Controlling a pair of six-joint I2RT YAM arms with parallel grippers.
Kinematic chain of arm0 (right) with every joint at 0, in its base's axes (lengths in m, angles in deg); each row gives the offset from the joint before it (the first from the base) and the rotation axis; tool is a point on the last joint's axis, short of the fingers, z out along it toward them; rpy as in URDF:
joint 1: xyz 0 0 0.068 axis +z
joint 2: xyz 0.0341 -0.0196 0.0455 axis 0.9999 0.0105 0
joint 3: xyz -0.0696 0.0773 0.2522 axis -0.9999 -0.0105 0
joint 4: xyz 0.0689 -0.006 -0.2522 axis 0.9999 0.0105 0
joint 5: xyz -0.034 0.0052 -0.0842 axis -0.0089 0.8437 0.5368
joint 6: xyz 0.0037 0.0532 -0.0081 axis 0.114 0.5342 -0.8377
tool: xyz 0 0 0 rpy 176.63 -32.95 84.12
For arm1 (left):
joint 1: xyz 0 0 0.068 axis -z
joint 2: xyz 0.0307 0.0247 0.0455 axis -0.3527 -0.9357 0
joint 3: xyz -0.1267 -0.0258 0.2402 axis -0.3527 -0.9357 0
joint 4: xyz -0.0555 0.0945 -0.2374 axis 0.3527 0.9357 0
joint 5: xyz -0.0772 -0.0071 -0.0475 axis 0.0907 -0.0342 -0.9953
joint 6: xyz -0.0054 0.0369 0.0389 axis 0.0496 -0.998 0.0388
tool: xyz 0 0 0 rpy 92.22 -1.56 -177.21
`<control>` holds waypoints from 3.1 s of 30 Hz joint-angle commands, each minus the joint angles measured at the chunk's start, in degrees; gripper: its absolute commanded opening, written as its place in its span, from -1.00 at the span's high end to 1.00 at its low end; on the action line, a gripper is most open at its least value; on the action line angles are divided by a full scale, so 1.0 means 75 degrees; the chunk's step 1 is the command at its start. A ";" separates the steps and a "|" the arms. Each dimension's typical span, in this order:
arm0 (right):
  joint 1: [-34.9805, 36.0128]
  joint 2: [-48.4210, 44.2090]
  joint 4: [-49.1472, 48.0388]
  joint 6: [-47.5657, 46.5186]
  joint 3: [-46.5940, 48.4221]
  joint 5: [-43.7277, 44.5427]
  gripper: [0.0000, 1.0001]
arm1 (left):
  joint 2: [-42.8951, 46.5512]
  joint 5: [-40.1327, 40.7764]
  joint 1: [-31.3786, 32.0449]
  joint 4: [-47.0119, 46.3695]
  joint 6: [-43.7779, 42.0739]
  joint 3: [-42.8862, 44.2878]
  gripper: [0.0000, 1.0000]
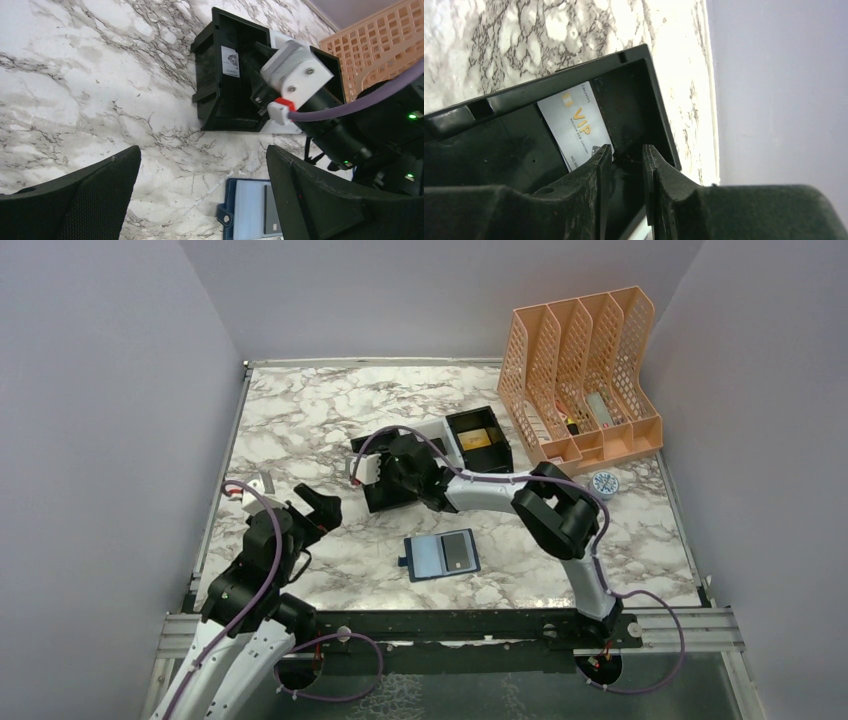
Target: Take the credit cards out of the card holder
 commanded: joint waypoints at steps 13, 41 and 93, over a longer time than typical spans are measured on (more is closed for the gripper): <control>-0.0331 -0.5993 0.0247 1.0177 -0.5574 0.2154 0.23 | -0.2103 -0.4854 -0.0010 -0.3180 -0.1293 -0.0508 -0.94; -0.0473 -0.7347 0.1074 1.3344 -0.7955 -0.0395 0.49 | -0.6736 -0.3249 0.3193 -0.6787 -0.0108 -0.0749 -0.28; -0.0476 -0.6308 0.1421 1.3521 -0.7955 -0.0494 0.69 | -0.8884 -0.2900 0.3746 -1.0432 0.1810 -0.2401 0.98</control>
